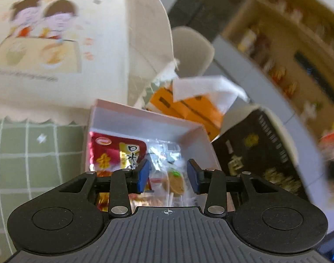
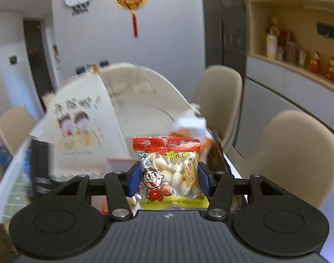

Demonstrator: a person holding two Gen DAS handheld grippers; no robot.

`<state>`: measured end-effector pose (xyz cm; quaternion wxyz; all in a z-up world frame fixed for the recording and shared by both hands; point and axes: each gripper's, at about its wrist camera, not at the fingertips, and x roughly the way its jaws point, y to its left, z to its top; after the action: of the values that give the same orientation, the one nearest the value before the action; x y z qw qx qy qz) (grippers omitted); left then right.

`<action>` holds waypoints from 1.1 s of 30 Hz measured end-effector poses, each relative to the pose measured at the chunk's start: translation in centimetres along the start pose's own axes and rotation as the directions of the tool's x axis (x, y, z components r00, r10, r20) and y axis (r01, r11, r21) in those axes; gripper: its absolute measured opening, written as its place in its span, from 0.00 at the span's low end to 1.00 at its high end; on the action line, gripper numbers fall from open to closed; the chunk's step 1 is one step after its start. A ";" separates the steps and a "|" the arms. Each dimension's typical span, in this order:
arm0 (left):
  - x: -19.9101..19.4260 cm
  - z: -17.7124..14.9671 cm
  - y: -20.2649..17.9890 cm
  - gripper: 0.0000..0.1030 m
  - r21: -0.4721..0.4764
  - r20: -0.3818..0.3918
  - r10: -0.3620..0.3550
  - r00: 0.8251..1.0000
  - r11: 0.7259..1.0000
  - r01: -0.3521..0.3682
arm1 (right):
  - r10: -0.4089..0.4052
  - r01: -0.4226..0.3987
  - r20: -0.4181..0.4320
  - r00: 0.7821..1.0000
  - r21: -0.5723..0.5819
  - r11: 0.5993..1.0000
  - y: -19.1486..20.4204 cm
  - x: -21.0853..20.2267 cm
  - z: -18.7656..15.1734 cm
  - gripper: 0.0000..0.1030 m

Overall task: Organize snacks
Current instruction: 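Release the yellow egg bag into the pink box with the right gripper, then grasp the clear rice-stick packet with the right gripper while the left grasps the yellow panda bag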

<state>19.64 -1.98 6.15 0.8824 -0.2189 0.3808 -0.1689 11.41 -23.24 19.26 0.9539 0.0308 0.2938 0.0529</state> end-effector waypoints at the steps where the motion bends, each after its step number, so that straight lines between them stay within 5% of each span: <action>1: -1.4 -0.5 0.5 0.41 -0.013 0.015 -0.008 1.000 1.000 0.008 | -0.004 0.004 -0.008 1.000 0.004 1.000 -0.1 0.6 -0.2 0.51; 6: -6.4 -3.7 2.0 0.41 0.055 0.022 0.084 0.996 0.995 -0.085 | 0.067 -0.066 -0.017 0.998 0.039 0.997 2.1 6.2 0.9 0.57; 7: -7.4 -4.6 2.5 0.41 0.070 0.012 0.105 0.994 0.992 -0.106 | 0.049 -0.049 -0.036 0.998 -0.005 0.999 3.0 7.9 1.2 0.65; 10: -10.5 -6.7 4.5 0.41 0.125 -0.017 0.192 0.981 0.974 -0.189 | -0.102 0.092 -0.116 0.988 -0.090 0.992 4.9 10.8 1.0 0.65; 18: -16.2 -10.9 10.5 0.41 -0.037 -0.035 0.429 0.903 0.902 -0.430 | 0.150 -0.163 -0.178 0.973 -0.063 0.985 7.0 7.9 -4.7 0.65; 21: -16.4 -11.5 11.1 0.41 -0.064 -0.083 0.471 0.878 0.877 -0.476 | 0.227 -0.252 -0.221 0.949 -0.092 0.963 10.2 7.7 -6.3 0.65; 30: -19.6 -9.6 13.2 0.41 -0.056 -0.033 0.446 0.895 0.893 -0.447 | 0.409 -0.462 -0.388 0.826 -0.050 0.885 20.6 8.0 -11.5 0.65; 33: -20.4 -7.1 16.4 0.41 -0.148 0.024 0.470 0.882 0.874 -0.462 | 0.382 -0.455 -0.436 0.815 -0.071 0.888 23.9 8.7 -13.2 0.64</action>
<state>3.14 19.61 5.54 0.8906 -0.1859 0.4069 0.0819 9.14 1.92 5.68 0.8343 0.0006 0.4673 0.2924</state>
